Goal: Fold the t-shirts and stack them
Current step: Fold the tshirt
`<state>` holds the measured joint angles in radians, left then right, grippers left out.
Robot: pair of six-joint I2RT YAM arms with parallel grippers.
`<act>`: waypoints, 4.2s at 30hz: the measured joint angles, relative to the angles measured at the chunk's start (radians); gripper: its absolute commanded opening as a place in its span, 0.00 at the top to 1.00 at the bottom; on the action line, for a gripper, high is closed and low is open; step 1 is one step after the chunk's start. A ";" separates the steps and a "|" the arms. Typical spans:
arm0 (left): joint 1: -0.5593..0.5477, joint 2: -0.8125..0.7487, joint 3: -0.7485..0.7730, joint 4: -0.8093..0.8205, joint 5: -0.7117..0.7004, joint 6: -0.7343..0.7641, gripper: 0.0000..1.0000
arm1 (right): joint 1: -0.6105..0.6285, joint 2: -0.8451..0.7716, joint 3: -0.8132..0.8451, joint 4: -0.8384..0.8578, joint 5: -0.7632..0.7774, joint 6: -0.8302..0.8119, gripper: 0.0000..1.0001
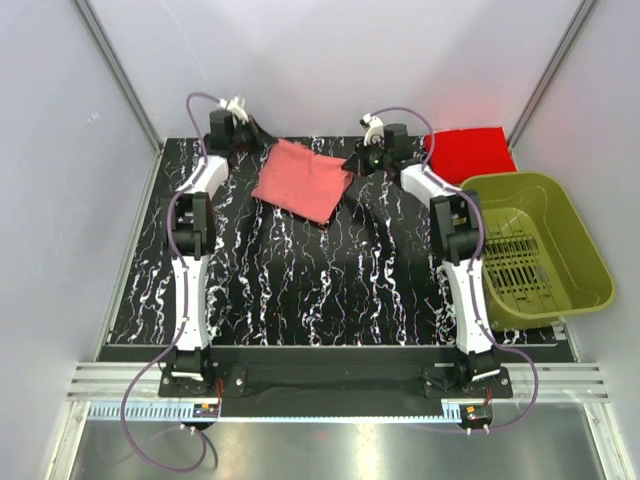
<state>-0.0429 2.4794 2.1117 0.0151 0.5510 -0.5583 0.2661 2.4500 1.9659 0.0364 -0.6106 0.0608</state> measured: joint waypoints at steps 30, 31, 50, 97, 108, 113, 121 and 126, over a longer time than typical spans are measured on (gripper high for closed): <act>0.069 -0.300 -0.426 0.088 -0.015 0.038 0.34 | -0.064 0.117 0.122 -0.041 0.096 0.402 0.14; 0.058 -0.297 -0.439 0.084 -0.008 0.039 0.35 | -0.063 0.121 0.132 -0.040 0.093 0.412 0.14; -0.057 -0.204 -0.478 0.043 0.023 0.046 0.37 | -0.055 0.240 0.273 -0.116 0.113 0.528 0.60; -0.029 -0.616 -0.986 -0.237 -0.098 0.103 0.43 | -0.083 0.150 0.188 -0.270 -0.221 0.329 0.26; -0.010 -0.518 -0.921 -0.178 0.002 0.138 0.40 | -0.083 0.216 0.242 -0.262 -0.251 0.351 0.33; -0.005 -0.510 -0.913 -0.185 0.023 0.175 0.49 | -0.083 0.224 0.249 -0.259 -0.255 0.354 0.35; -0.005 -0.502 -0.900 -0.247 0.013 0.211 0.81 | -0.083 0.246 0.271 -0.251 -0.253 0.366 0.43; -0.005 -0.503 -0.892 -0.282 -0.006 0.211 0.81 | -0.083 0.250 0.274 -0.248 -0.249 0.375 0.45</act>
<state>-0.0479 1.9766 1.2201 -0.2665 0.5446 -0.3470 0.1829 2.7003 2.2402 -0.2115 -0.8600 0.4362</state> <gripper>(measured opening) 0.183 0.557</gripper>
